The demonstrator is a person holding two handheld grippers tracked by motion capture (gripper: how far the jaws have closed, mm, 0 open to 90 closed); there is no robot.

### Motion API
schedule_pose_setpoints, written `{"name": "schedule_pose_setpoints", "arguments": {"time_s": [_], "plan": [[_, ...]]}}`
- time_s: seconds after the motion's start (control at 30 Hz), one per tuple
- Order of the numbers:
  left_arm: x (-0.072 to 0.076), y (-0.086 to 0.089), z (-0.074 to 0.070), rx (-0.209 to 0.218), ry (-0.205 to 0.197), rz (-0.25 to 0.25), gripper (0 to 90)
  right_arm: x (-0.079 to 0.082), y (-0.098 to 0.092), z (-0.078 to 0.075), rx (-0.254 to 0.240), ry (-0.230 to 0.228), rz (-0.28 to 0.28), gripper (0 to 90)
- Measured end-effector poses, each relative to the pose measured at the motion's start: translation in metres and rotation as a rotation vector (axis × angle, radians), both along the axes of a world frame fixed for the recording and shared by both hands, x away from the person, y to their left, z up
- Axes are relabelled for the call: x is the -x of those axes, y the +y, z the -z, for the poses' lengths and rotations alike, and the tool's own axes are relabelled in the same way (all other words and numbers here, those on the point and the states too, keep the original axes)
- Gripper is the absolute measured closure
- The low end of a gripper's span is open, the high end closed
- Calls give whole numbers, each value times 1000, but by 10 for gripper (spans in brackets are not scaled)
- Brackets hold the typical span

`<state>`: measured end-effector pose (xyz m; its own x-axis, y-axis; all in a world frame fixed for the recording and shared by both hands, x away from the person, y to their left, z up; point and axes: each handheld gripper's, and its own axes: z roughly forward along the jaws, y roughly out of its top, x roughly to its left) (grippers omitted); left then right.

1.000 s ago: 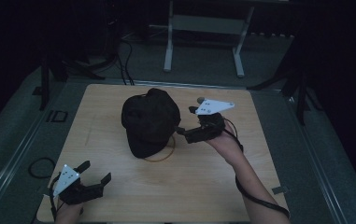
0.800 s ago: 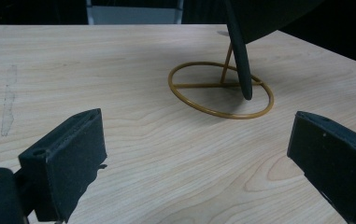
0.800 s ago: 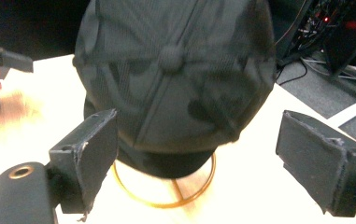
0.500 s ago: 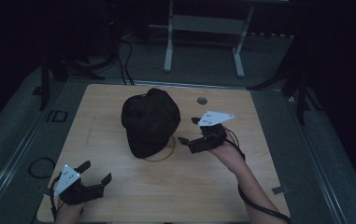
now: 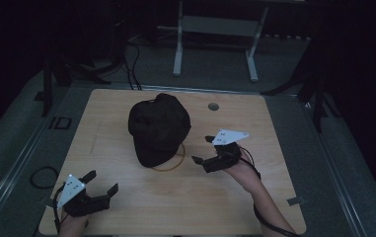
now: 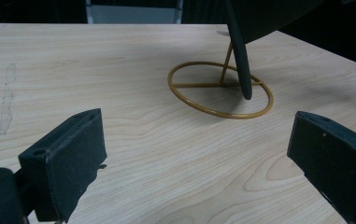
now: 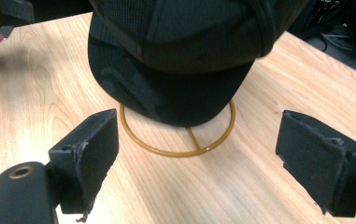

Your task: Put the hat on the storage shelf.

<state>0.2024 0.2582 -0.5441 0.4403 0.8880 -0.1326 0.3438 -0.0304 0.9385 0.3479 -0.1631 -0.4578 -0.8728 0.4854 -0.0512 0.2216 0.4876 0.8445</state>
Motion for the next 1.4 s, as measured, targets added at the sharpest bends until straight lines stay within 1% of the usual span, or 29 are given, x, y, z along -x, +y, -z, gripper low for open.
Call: {"name": "schedule_pose_setpoints", "arguments": {"time_s": [0.1,0.23,0.4,0.43,0.47,0.5,0.57,0.67,0.9,1.07,1.17,1.23,1.37,1.4], "plan": [[0,0,0,0,-1,-1,49,0,-4,6,6,3,6,132],[-1,0,0,-4,1,-5,49,1,-7,14,18,11,-1,132],[0,0,0,-4,2,-4,49,2,-9,23,9,30,0,132],[0,0,0,-4,2,-4,49,2,-9,23,9,30,0,132],[0,0,0,-4,2,-4,49,2,-9,26,9,32,-2,132],[0,1,0,-6,2,-5,49,4,-10,31,19,37,-6,132],[0,1,0,-5,2,-4,49,5,-10,36,19,41,-11,133],[0,1,0,-4,4,-2,49,6,-11,42,13,51,-12,133],[0,1,0,-6,4,-5,49,8,-15,54,24,68,-15,134],[0,1,0,-4,4,-3,49,11,-20,62,12,84,-8,137],[0,1,0,-4,4,-4,49,13,-23,66,11,82,-3,138],[0,1,0,-1,3,-2,49,14,-26,69,4,89,3,138],[0,1,0,0,2,-1,49,16,-31,72,-6,86,11,140],[0,0,0,0,-1,-2,49,16,-32,72,-10,80,12,141]]}}
